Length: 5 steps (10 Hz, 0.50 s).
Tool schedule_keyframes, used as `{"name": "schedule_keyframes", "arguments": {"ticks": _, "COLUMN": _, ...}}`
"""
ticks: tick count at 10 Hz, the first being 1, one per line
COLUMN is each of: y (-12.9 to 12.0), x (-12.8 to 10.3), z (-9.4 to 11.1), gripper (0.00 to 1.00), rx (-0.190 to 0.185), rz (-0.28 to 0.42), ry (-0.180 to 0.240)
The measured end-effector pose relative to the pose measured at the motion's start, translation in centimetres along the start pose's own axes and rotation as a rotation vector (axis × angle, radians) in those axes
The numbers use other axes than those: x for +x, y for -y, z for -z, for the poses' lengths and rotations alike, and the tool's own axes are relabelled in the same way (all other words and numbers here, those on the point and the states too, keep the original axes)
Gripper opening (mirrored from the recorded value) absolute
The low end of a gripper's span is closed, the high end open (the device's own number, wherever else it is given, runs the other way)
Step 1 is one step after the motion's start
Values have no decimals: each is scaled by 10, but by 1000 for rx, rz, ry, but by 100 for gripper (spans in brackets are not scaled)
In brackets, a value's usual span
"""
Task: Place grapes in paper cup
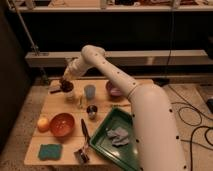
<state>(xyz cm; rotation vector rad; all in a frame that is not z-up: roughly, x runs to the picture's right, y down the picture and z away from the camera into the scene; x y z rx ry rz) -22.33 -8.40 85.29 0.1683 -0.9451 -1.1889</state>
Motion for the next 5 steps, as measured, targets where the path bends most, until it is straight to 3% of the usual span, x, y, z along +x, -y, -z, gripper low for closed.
{"name": "schedule_keyframes", "arguments": {"ticks": 2, "y": -3, "x": 1, "z": 2, "gripper": 80, "rx": -11, "rz": -13, "ry": -10}}
{"name": "schedule_keyframes", "arguments": {"ticks": 5, "y": -2, "x": 1, "z": 1, "gripper": 80, "rx": -11, "rz": -12, "ry": -9}}
